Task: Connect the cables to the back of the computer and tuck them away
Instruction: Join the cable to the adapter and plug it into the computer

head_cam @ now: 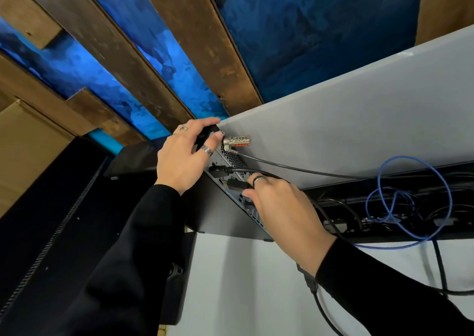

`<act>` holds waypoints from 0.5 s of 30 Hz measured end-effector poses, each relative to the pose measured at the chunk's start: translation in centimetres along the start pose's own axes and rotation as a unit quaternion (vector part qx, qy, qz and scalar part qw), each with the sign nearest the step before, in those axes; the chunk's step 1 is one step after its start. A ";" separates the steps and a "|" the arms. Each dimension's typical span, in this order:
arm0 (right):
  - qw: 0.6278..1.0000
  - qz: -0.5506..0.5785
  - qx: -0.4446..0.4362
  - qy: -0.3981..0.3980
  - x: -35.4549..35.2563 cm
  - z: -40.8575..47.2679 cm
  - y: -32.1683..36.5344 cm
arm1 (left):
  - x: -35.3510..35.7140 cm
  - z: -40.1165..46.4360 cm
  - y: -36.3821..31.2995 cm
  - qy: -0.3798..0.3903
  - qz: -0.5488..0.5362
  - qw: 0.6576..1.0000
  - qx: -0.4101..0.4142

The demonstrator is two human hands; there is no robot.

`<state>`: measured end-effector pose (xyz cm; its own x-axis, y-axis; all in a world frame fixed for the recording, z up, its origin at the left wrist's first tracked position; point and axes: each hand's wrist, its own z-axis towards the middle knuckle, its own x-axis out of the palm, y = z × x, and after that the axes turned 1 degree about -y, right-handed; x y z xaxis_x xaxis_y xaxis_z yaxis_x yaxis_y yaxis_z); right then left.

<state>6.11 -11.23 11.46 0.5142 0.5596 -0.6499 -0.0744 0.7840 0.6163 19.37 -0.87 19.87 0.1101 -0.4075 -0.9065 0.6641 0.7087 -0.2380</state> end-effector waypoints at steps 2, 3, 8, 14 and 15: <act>1.000 -0.016 -0.001 -0.020 0.3 0.4 0.3 | 0.0 0.1 0.1 -0.004 0.002 1.000 0.006; 0.998 -0.048 -0.008 -0.030 0.4 0.5 0.3 | 0.0 0.1 0.1 -0.005 0.000 1.000 0.008; 0.988 -0.125 -0.009 -0.091 1.3 1.2 0.3 | 0.0 0.0 0.0 -0.011 -0.009 1.000 0.014; 0.990 -0.106 -0.025 -0.087 1.2 1.4 0.4 | 0.0 0.0 -0.1 -0.018 0.000 1.000 0.016; 0.990 -0.102 -0.031 -0.091 1.2 1.4 0.4 | 0.0 0.0 -0.2 -0.019 -0.001 1.000 0.015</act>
<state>7.94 -10.61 11.53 0.6685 0.3359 -0.6636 -0.0039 0.8938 0.4485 19.28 -1.01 19.93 0.1377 -0.4308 -0.8919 0.6863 0.6908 -0.2278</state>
